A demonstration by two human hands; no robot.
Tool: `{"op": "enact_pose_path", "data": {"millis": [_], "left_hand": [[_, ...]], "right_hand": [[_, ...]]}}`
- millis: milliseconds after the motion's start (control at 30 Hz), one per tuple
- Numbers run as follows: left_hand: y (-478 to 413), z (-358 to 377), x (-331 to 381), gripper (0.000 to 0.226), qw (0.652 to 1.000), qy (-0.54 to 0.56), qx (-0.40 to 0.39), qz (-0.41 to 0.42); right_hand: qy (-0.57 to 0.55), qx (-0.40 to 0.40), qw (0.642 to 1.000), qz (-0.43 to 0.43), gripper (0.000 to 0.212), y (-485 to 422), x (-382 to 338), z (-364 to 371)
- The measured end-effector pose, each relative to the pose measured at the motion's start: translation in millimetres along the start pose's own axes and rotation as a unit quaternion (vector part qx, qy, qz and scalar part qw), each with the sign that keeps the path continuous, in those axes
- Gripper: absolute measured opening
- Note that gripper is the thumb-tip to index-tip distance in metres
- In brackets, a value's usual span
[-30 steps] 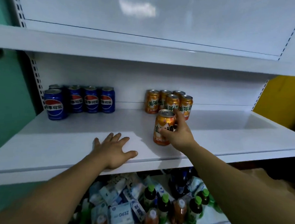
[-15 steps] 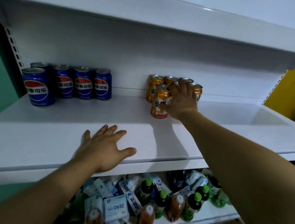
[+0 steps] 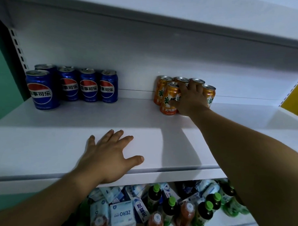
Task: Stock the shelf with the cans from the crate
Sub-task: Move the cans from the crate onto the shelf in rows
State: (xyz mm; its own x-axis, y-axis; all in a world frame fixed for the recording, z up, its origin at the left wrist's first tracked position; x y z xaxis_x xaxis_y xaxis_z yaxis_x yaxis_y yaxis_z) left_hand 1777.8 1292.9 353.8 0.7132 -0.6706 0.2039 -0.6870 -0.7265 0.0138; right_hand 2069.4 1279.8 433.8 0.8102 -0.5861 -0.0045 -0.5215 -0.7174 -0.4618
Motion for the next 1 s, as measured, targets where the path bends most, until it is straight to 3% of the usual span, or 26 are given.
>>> {"op": "enact_pose_path", "data": {"millis": [200, 433, 733, 833, 1000], "left_hand": [[0.9, 0.6, 0.2, 0.081, 1.0, -0.002, 0.001, -0.001], [1.1, -1.1, 3.4, 0.081, 1.0, -0.01, -0.01, -0.002], [-3.0, -9.6, 21.6, 0.086, 0.994, -0.046, -0.096, 0.0], [-0.9, -10.2, 78.2, 0.095, 0.992, 0.011, -0.1, 0.079], [49.5, 5.7, 219.6, 0.088, 0.959, 0.066, -0.112, 0.252]], "right_hand": [[0.019, 0.03, 0.999, -0.003, 0.088, 1.6, -1.3, 2.5], [-0.039, 0.005, 0.999, 0.018, 0.092, 26.6, 2.0, -15.4], [-0.003, -0.112, 0.988, 0.109, 0.074, 146.6, 95.1, -85.9], [-0.007, -0.133, 0.976, 0.173, 0.076, 197.8, 146.5, -114.8], [0.003, -0.17, 0.946, 0.275, 0.071, 293.8, 223.7, -159.9]]}}
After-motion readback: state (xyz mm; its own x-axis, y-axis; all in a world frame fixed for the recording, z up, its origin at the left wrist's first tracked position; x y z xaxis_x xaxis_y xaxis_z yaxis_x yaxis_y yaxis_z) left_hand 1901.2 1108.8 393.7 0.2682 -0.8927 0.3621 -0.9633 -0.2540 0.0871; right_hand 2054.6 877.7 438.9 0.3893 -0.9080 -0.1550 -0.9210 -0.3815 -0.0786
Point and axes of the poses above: each hand's wrist, its own y-axis away from the middle knuckle, its own z-axis out of the palm, x = y × z, the point moved 5 cm from there along -y, towards the middle knuckle, and after that the axes turned 3 degrees about x, right-handed, at the moved point
